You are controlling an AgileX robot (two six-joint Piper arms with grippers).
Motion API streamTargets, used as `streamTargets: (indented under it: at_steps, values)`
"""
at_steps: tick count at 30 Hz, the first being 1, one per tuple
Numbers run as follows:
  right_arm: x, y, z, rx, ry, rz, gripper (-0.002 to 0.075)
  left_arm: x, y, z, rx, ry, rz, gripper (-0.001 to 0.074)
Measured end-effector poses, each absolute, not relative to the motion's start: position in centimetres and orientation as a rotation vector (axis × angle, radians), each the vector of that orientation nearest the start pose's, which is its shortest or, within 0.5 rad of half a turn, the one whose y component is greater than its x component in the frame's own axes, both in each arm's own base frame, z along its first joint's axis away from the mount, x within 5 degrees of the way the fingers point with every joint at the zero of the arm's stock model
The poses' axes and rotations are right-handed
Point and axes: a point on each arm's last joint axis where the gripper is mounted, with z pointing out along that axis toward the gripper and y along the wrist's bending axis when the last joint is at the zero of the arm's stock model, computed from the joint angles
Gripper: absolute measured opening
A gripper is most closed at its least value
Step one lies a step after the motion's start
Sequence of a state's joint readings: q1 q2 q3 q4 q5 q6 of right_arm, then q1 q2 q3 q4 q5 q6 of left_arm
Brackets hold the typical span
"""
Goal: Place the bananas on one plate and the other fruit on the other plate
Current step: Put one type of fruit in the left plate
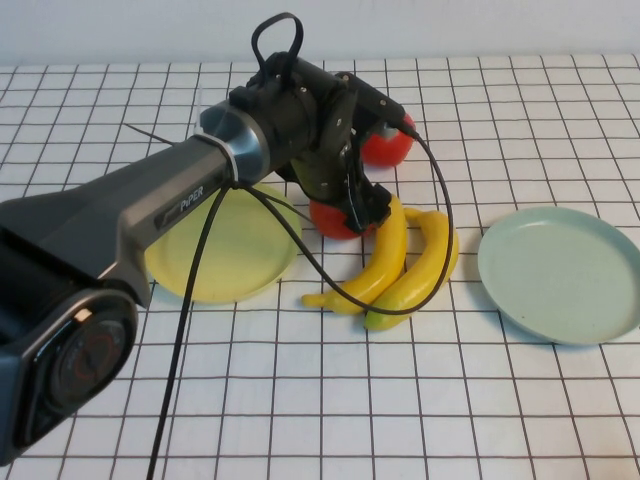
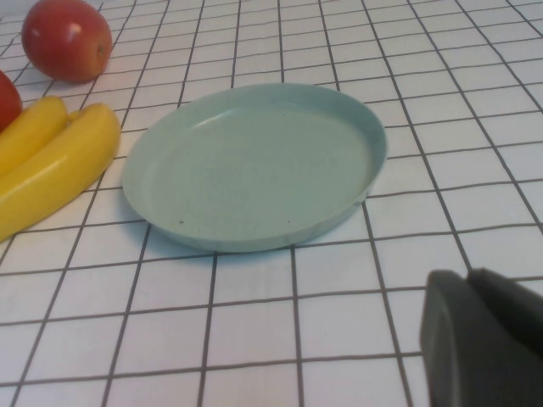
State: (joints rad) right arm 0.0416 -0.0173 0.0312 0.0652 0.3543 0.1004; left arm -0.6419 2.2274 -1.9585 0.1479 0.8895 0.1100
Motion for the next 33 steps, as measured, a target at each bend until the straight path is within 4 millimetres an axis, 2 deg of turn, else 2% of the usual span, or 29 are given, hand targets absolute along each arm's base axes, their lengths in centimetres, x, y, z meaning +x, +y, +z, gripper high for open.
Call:
streamTargets:
  at_steps: [2,5,12,14,19,21,23,26,33]
  values:
    - [5.3,0.4,17.2,0.095,1.852,0.162,-0.0015,40.4,-29.0,22.0,1.039,2.412,-0.006,0.0643]
    - [5.3,0.4,17.2,0.095,1.852,0.162,-0.0015,40.4,-29.0,22.0,1.038,2.412,-0.009,0.0555]
    - [5.3,0.4,17.2,0.095,1.852,0.162,-0.0015,40.4,-28.7,22.6,1.002,2.412,0.014,0.0549]
    - [5.3,0.4,17.2,0.095,1.852,0.162,-0.0015,40.3,-28.3,23.8,0.991,2.396,0.036,0.0549]
    - [5.3,0.4,17.2,0.095,1.852,0.162,-0.0015,39.0,-26.7,28.7,0.931,2.364,0.075,0.0548]
    - [5.3,0.4,17.2,0.095,1.852,0.162,-0.0015,38.4,-25.8,30.0,0.912,2.395,0.093,0.0548]
    - [5.3,0.4,17.2,0.095,1.852,0.162,-0.0015,38.4,-24.8,30.3,0.893,2.435,0.114,0.0548]
    - [5.3,0.4,17.2,0.095,1.852,0.162,-0.0015,38.8,-23.1,29.4,0.868,2.509,0.164,0.0548]
    - [5.3,0.4,17.2,0.095,1.852,0.162,-0.0015,39.4,-19.2,24.8,0.797,2.684,0.237,0.0591]
